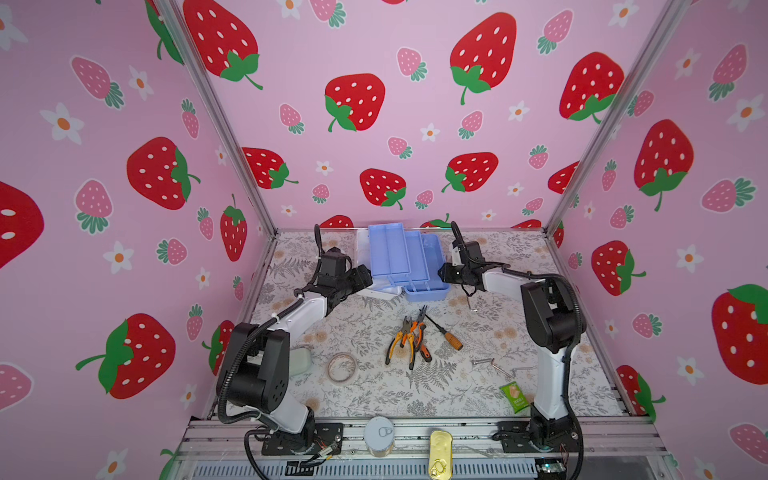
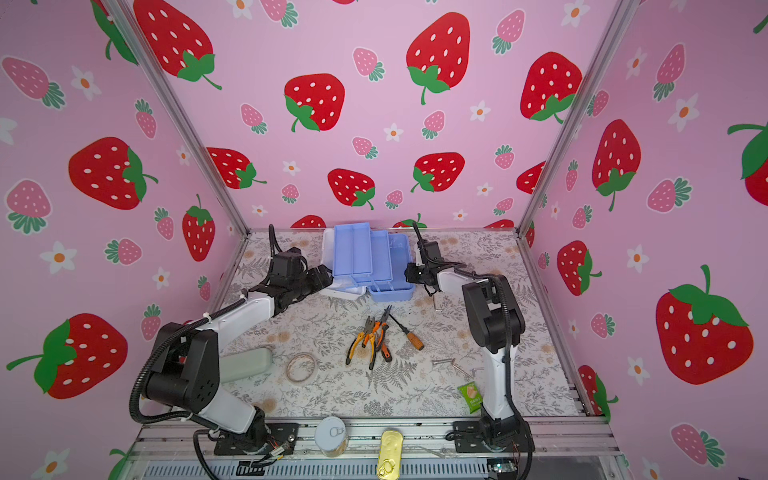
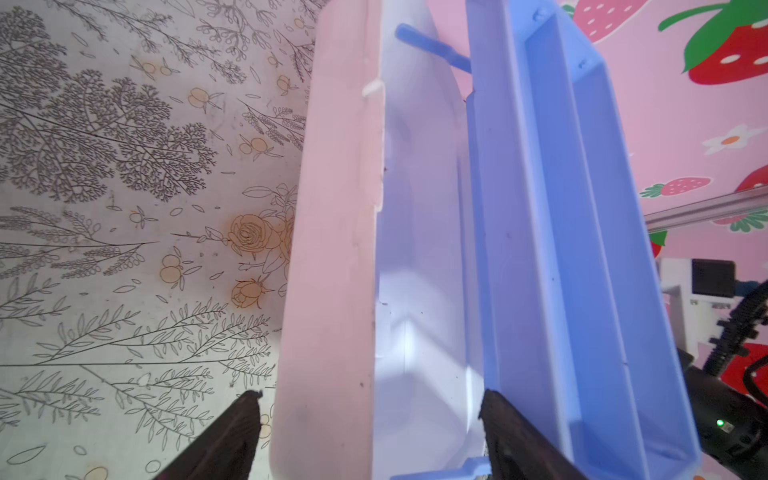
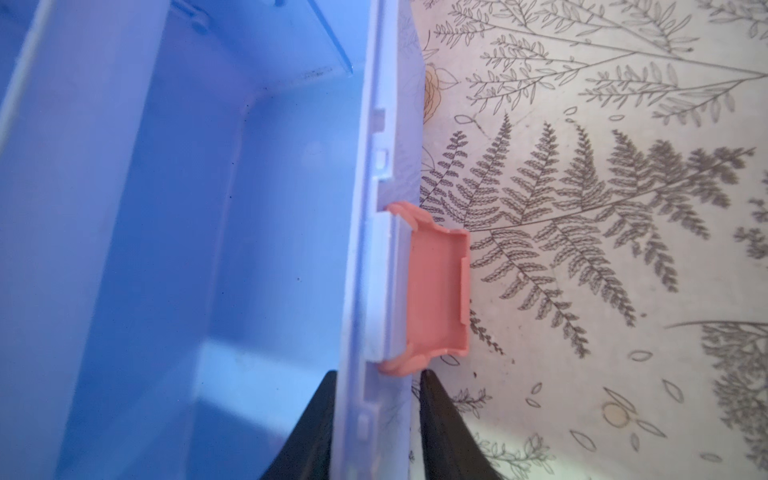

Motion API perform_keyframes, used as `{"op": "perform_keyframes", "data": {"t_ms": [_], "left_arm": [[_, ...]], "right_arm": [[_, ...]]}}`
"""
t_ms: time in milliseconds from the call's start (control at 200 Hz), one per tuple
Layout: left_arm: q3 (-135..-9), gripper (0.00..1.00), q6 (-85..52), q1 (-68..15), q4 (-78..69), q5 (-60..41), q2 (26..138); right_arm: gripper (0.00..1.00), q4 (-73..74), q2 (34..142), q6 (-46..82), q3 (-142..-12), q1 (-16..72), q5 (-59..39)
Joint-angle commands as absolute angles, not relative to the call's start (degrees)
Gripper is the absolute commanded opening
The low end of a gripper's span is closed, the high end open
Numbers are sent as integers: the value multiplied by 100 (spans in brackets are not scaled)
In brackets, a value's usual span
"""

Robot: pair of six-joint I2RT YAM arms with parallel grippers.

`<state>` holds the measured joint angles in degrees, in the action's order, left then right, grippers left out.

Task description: Pack the tool kit

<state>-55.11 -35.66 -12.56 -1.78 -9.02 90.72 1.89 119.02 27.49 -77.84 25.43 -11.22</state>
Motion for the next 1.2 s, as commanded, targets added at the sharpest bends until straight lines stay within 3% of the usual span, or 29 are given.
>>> {"op": "perform_keyframes", "data": {"t_ms": [0,425,850,1195], "left_arm": [[-5364,86,-3663,-1232,-308,-907,9019],[-5035,90,-3987,-1158,248,-116,8354],[-4415,90,-4013,-1172,1290,590,6785],[-4797,89,-3516,-2669,2074,1947,6476]], "right_arm": [[35,179,11712,2802,-7596,2541,-1193],[38,237,11239,2804,-7259,2545,-1269],[48,152,9670,2601,-6355,2686,-684],[48,-246,8126,2187,-5174,3239,266]]}}
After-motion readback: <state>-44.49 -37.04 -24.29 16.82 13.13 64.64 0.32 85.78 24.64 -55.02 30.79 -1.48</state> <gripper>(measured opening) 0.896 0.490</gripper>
